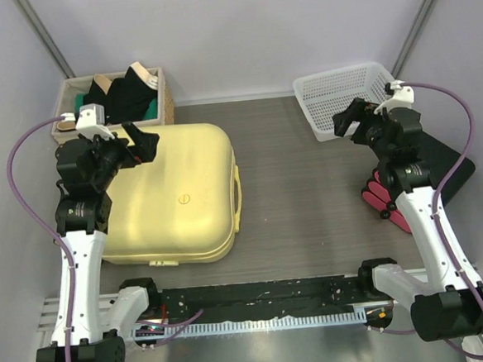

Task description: Open, take out, and arrange the luggage

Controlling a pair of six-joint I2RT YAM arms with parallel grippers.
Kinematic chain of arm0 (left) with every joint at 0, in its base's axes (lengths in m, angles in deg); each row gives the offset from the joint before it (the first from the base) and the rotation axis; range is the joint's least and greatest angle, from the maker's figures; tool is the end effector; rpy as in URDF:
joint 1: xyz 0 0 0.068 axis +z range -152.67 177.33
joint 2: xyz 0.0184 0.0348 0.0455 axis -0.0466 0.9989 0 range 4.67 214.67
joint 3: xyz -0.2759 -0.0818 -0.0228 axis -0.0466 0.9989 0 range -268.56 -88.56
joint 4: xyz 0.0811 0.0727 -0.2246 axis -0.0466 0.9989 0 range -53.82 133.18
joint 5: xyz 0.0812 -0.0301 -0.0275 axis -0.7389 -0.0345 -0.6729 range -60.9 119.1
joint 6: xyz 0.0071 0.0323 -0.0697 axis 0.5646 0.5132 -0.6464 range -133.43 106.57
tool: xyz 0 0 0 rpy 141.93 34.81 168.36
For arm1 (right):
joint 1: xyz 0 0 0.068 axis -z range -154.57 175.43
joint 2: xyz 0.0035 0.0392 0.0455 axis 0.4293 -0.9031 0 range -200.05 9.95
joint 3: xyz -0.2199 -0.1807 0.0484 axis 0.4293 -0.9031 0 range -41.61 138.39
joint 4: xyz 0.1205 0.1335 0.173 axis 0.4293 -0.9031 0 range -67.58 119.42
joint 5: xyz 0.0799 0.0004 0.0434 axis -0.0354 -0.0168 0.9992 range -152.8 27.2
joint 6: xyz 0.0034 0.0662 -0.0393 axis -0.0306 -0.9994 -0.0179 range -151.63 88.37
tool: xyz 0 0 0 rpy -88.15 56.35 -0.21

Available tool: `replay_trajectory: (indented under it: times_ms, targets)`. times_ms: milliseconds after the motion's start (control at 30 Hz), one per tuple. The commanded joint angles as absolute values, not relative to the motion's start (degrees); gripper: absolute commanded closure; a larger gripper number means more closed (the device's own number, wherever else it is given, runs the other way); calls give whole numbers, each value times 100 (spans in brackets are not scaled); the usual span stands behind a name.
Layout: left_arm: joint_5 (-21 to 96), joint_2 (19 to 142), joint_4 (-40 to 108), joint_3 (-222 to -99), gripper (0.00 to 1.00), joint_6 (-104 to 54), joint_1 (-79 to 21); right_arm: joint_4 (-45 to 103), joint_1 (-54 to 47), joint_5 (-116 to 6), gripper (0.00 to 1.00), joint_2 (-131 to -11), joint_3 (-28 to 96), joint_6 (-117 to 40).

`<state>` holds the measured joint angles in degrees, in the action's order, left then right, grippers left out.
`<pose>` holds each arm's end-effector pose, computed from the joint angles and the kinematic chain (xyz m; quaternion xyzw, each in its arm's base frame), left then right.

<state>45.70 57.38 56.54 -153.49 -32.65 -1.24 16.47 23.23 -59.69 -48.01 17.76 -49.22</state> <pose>0.2004 -0.0137 0.4249 -0.0409 0.7525 -0.2079 0.6236 0.2382 0.0127 0.3890 0.0866 0.7696 0.1293 0.6193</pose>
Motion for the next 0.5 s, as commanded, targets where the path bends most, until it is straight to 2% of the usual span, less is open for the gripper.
replay_trajectory:
  times_ms: [0,133,200,333,367,467]
  targets:
    - [4659,5627,5341,-15510,0,-3356,-83,2037,2314,-6454,10,-4473,1692,-5290]
    - [4554,5609,5376,-15510,0,-3338,-83,2124,2279,-5476,12,-4559,1762,-5290]
    - [4588,5609,5350,-15466,0,-3321,-91,2037,1956,-5349,16,-4709,1824,-5221]
    - [4624,5548,5253,-15352,0,-3286,-83,1730,787,-6253,16,-5007,2008,-4816]
    - [4589,5539,5270,-15334,0,-3259,-91,1659,524,-6881,17,-5200,2052,-4798]
    - [4518,5591,5428,-15343,0,-3049,-83,1457,-329,-7299,17,-5709,2210,-4807]
